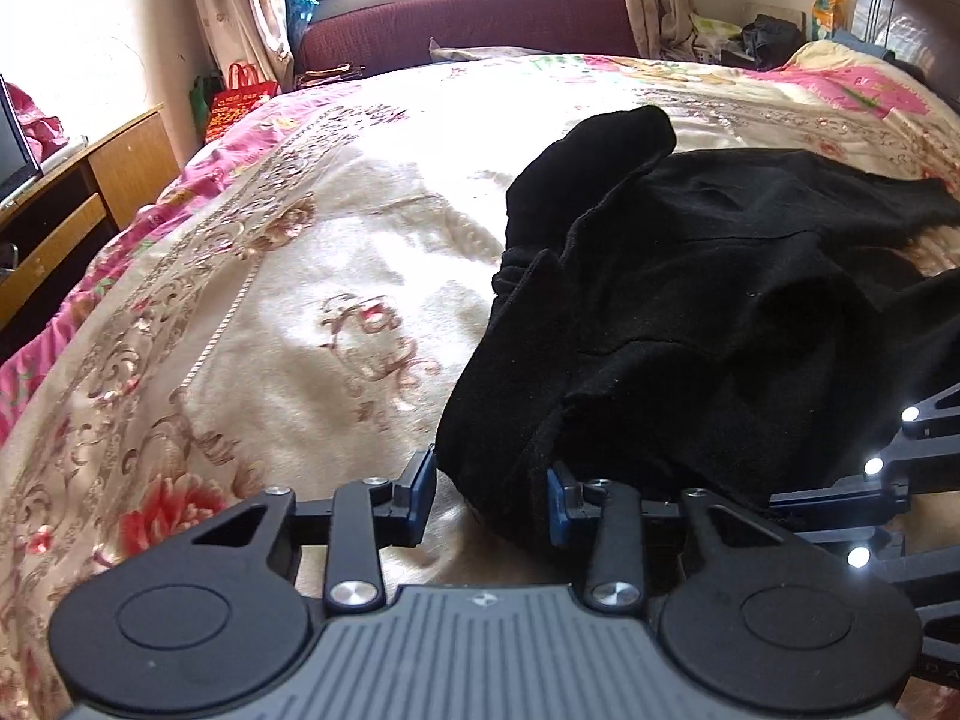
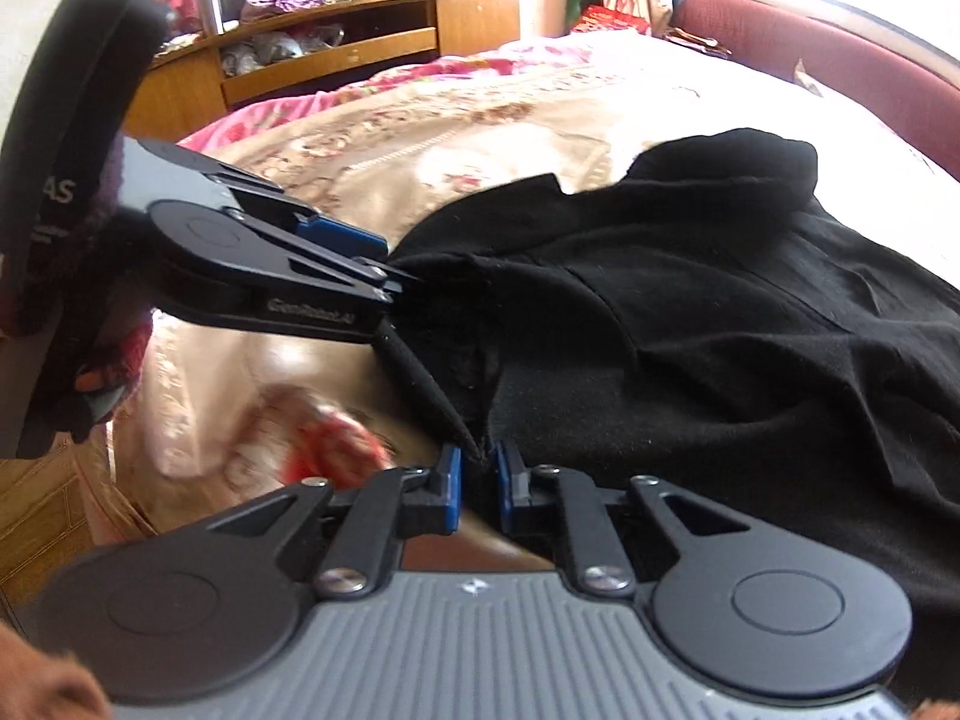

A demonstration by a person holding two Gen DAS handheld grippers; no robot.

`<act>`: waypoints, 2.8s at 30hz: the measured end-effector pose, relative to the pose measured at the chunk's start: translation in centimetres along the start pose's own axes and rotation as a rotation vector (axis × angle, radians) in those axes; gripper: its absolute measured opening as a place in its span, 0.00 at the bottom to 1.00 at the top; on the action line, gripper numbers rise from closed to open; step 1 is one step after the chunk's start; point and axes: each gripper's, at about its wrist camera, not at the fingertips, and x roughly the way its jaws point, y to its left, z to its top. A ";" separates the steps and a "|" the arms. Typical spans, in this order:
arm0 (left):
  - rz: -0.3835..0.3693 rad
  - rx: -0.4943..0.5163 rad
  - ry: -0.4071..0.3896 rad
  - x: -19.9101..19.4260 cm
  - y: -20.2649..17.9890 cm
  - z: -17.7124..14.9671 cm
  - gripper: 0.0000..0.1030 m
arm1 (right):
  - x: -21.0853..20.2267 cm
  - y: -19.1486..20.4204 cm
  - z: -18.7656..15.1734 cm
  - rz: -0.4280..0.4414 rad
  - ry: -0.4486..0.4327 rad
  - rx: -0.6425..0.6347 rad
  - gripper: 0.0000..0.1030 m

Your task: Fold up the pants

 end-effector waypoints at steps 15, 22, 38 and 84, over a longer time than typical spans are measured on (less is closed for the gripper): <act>0.049 0.020 -0.106 -4.7 -2.3 1.9 0.59 | -7.5 -6.1 -2.8 -0.063 -0.092 0.225 0.38; -0.125 0.086 -0.130 -5.4 -9.6 3.0 0.63 | -14.4 -15.5 -10.9 -0.368 -0.077 0.552 0.39; -0.304 0.288 0.011 -0.5 -23.5 5.2 0.63 | -26.1 -28.8 -23.0 -0.756 -0.183 1.005 0.53; -0.471 -0.275 -0.211 -2.7 -3.5 11.9 0.24 | -3.3 -29.0 3.3 -0.447 -0.036 -0.452 0.72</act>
